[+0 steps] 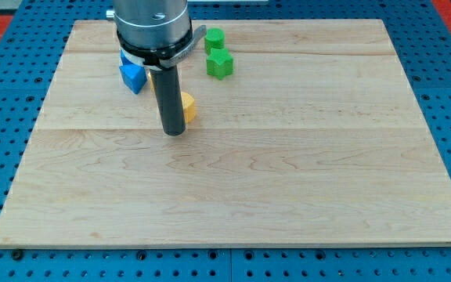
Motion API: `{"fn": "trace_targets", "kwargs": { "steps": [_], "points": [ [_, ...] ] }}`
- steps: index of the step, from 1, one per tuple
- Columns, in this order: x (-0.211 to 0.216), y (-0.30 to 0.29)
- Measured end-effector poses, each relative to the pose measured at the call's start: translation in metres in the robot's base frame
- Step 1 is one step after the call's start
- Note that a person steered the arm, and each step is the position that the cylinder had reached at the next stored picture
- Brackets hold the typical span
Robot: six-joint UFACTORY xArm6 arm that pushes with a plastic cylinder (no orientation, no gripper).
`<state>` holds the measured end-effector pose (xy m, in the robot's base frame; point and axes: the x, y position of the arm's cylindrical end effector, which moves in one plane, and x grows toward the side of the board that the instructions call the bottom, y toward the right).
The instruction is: Move yellow heart up a bit
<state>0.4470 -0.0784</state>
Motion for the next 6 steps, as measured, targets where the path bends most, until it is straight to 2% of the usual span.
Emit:
{"fn": "trace_targets", "kwargs": {
  "steps": [5, 6],
  "points": [
    [-0.045, 0.032],
    [-0.044, 0.042]
  ]
}}
